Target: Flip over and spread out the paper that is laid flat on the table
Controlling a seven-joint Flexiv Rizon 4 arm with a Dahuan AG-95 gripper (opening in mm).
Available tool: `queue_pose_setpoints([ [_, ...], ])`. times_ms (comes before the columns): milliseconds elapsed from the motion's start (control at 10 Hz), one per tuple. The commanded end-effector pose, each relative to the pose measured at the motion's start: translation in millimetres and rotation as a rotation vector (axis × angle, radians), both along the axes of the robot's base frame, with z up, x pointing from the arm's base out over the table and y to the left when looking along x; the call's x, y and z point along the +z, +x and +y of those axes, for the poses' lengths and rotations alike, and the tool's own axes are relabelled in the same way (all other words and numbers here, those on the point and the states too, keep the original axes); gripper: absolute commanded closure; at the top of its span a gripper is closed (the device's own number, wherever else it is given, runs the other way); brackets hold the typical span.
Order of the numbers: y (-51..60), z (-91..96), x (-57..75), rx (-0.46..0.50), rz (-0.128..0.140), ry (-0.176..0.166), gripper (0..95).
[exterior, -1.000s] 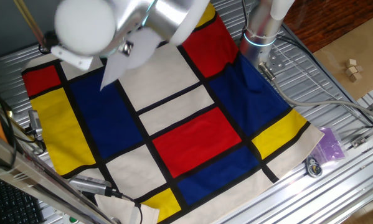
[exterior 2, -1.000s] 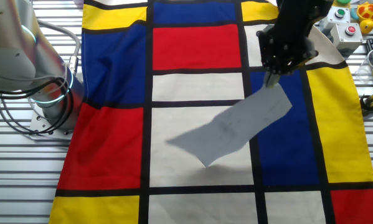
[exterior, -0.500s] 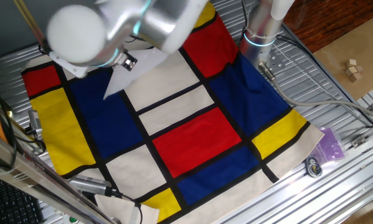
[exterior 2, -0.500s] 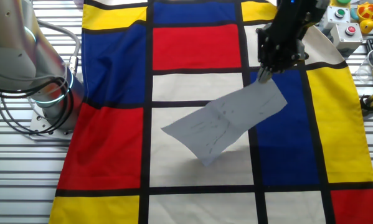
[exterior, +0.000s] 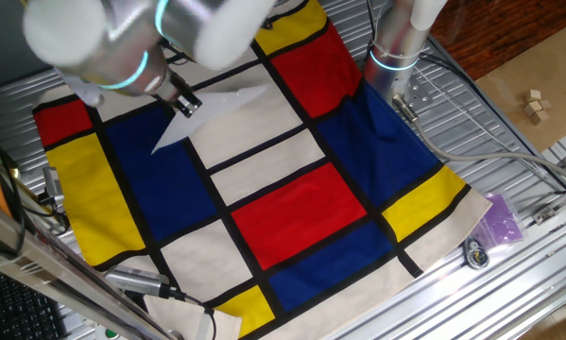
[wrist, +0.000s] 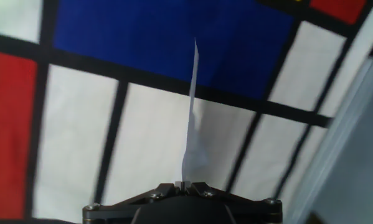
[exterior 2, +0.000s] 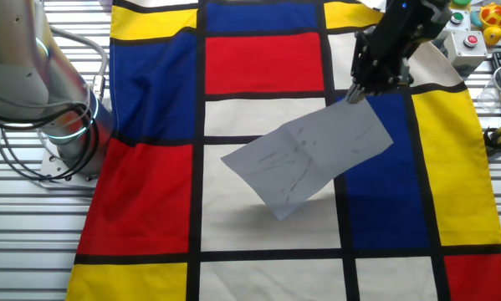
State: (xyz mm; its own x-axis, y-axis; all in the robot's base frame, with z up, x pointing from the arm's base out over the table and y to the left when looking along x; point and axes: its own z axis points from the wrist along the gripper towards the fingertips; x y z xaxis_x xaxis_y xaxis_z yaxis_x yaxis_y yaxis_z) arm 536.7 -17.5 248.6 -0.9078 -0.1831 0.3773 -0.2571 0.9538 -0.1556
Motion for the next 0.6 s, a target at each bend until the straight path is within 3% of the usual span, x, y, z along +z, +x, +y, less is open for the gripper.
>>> queue_pose_setpoints([
  [100, 3.0, 20.0, -9.2, -0.134, -0.017, 0.133, 95.0],
  [400, 0.0, 31.1, -18.7, -0.162, -0.030, 0.157, 95.0],
  [600, -3.9, 35.0, -28.2, -0.191, -0.040, 0.211, 95.0],
])
